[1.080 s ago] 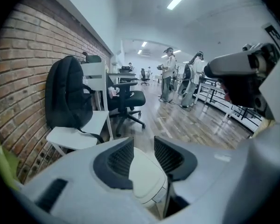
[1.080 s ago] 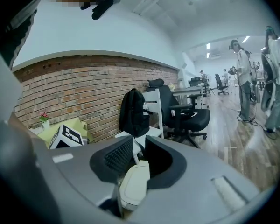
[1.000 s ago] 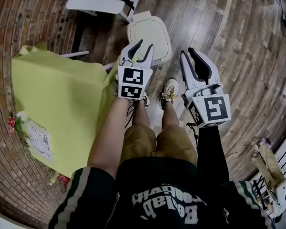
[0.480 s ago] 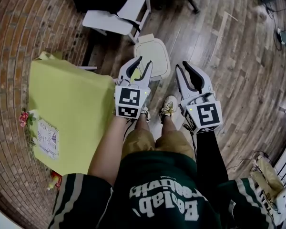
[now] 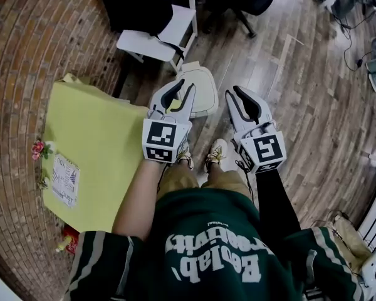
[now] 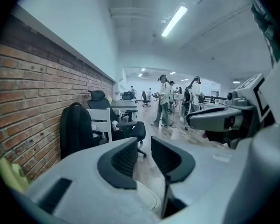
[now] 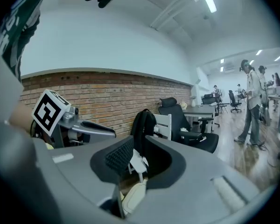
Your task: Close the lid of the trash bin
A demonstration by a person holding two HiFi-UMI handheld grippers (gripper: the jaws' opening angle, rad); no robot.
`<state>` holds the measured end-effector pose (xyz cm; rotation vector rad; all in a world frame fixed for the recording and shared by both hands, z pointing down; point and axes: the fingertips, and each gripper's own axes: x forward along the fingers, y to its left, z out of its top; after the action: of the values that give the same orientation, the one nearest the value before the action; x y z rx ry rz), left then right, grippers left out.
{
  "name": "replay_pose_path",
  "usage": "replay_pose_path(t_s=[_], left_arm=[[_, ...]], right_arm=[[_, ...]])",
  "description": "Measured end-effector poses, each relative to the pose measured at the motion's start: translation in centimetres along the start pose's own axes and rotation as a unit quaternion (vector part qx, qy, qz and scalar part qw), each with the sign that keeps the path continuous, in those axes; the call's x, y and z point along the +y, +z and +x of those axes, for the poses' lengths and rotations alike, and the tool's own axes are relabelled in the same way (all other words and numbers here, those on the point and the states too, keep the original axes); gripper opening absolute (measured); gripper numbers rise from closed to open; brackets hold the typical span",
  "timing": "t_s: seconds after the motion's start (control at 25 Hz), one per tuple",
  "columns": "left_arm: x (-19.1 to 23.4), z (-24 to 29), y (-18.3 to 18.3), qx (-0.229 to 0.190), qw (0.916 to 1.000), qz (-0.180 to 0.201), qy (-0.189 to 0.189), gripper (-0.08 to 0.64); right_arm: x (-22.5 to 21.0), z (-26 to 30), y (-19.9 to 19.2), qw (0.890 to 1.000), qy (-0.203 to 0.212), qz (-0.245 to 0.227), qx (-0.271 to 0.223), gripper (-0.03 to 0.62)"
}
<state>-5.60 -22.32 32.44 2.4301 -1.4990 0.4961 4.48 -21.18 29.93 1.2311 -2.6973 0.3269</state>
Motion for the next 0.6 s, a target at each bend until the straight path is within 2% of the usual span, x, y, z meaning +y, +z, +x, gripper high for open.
replay_pose_path(t_s=[0.44, 0.6], left_arm=[[-2.5, -3.9, 5.4, -0.050, 0.9986, 0.014, 0.009, 0.103], [-2.8, -4.8, 6.5, -0.059, 0.9979, 0.019, 0.017, 0.068]], right_arm=[[1.1, -2.1, 3.8, 0.998, 0.041, -0.049, -0.027, 0.087], [1.2, -2.7, 5.1, 0.996, 0.048, -0.064, -0.035, 0.086]])
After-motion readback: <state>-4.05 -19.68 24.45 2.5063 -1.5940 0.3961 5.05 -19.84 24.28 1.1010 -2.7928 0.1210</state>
